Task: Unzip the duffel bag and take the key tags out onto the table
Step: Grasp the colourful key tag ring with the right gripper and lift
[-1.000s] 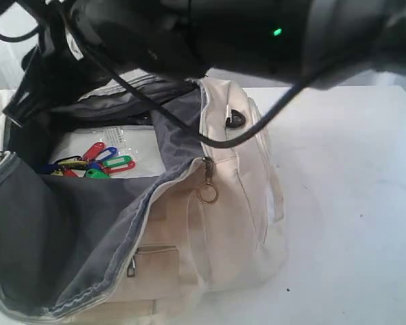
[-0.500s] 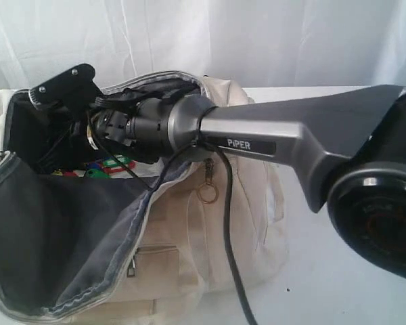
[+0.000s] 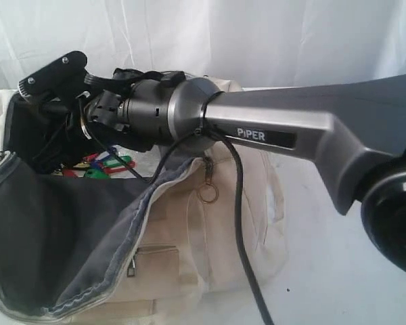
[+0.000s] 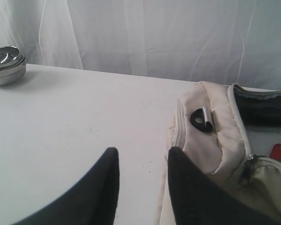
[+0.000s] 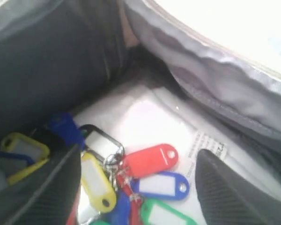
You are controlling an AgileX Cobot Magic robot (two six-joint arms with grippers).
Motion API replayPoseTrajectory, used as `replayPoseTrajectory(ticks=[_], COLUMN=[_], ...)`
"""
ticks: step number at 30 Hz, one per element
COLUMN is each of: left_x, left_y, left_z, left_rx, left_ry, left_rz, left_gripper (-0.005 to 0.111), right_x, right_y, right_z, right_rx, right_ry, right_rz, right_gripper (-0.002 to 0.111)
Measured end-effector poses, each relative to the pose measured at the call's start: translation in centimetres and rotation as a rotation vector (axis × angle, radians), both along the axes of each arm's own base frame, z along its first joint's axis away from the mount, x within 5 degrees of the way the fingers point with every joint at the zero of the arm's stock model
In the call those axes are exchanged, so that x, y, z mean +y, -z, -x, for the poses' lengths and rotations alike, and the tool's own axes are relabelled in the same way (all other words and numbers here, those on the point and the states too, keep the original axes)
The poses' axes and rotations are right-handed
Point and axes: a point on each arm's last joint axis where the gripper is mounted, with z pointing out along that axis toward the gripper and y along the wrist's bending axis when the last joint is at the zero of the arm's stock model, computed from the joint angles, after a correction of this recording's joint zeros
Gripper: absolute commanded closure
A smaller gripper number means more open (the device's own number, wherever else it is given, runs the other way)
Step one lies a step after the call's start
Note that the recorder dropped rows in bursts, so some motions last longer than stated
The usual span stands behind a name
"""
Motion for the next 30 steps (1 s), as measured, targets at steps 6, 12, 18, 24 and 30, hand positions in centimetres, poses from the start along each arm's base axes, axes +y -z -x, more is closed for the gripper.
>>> replayPoseTrajectory(ticks=[6, 12, 18, 24, 30], left_x=[0.0, 0.0, 0.0, 0.0, 0.0], left_y=[0.0, 0.0, 0.0, 0.0, 0.0], left_z=[0.0, 0.0, 0.0, 0.0, 0.0], left_rx=[0.0, 0.002, 0.002, 0.002, 0.004], left_ry=[0.0, -0.001, -0.001, -0.001, -0.001], left_rz=[0.0, 0.0, 0.0, 0.001, 0.003], left_gripper=[0.067, 0.067, 0.067, 0.067, 0.067], right_x=[0.1, 0.8, 1.6, 1.7, 1.0], right_y=[1.3, 4.0, 5.4, 5.7, 4.1], right_z=[0.9, 1.1, 0.9, 0.8, 0.4], right_rx=[0.065, 0.11, 0.097, 0.084, 0.085], right_ry=[-0.039, -0.071, -0.093, -0.104, -0.081], right_rz=[0.085, 0.116, 0.077, 0.071, 0.079], right_gripper=[0.043, 0.043, 0.059, 0.108, 0.108])
